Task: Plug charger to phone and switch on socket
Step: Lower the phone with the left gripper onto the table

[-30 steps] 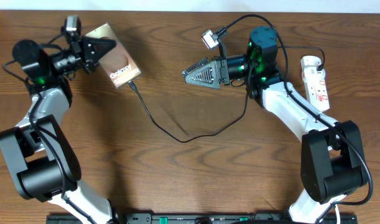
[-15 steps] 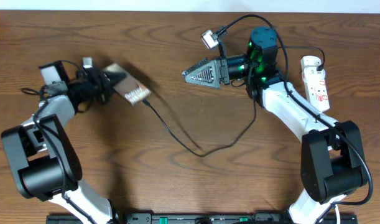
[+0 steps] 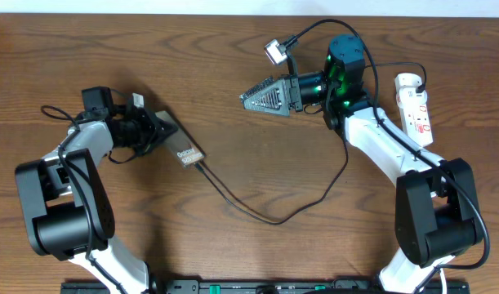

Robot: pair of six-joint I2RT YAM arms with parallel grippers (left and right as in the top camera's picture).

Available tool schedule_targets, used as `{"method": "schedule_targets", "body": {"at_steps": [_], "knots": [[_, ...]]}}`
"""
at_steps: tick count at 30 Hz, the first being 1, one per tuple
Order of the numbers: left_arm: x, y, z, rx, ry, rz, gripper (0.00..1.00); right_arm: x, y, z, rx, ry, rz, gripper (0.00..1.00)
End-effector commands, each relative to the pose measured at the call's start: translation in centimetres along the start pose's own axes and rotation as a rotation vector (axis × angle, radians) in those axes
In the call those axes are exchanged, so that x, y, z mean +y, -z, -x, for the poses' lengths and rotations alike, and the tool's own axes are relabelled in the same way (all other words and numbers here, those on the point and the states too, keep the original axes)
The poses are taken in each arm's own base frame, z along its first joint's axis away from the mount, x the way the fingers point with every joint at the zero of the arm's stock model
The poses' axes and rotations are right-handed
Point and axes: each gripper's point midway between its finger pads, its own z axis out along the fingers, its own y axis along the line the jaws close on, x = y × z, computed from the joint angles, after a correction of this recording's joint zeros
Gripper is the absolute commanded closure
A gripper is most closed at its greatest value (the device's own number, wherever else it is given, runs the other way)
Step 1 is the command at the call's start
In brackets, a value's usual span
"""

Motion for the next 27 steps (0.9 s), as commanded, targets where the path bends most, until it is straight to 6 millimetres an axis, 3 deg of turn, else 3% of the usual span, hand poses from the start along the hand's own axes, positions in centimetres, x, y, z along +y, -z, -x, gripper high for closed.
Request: {"method": "schedule_targets", "body": {"at_steps": [1, 8, 15, 20, 27], "knots": [[0.6, 0.1, 0.3, -0.018, -0.071, 0.069, 0.93, 0.4, 0.4, 0.5, 0.0, 0.036, 0.003, 0.01], [2.7, 0.4, -0.6, 0.002, -0.018, 0.176, 0.93, 0.4, 0.4, 0.5, 0.0, 0.046, 0.003, 0.01], [2.8, 0.4, -0.8, 0.008, -0.015, 0.181, 0.93, 0.4, 0.4, 0.5, -0.001, 0.047, 0.003, 0.01], [2.8, 0.4, -0.8, 0.008, -0.015, 0.181, 0.74, 0.4, 0.4, 0.5, -0.001, 0.047, 0.003, 0.01], [2.8, 0.4, -0.8, 0.01, -0.013, 0.182, 0.73, 0.4, 0.4, 0.5, -0.001, 0.047, 0.003, 0.01]]}}
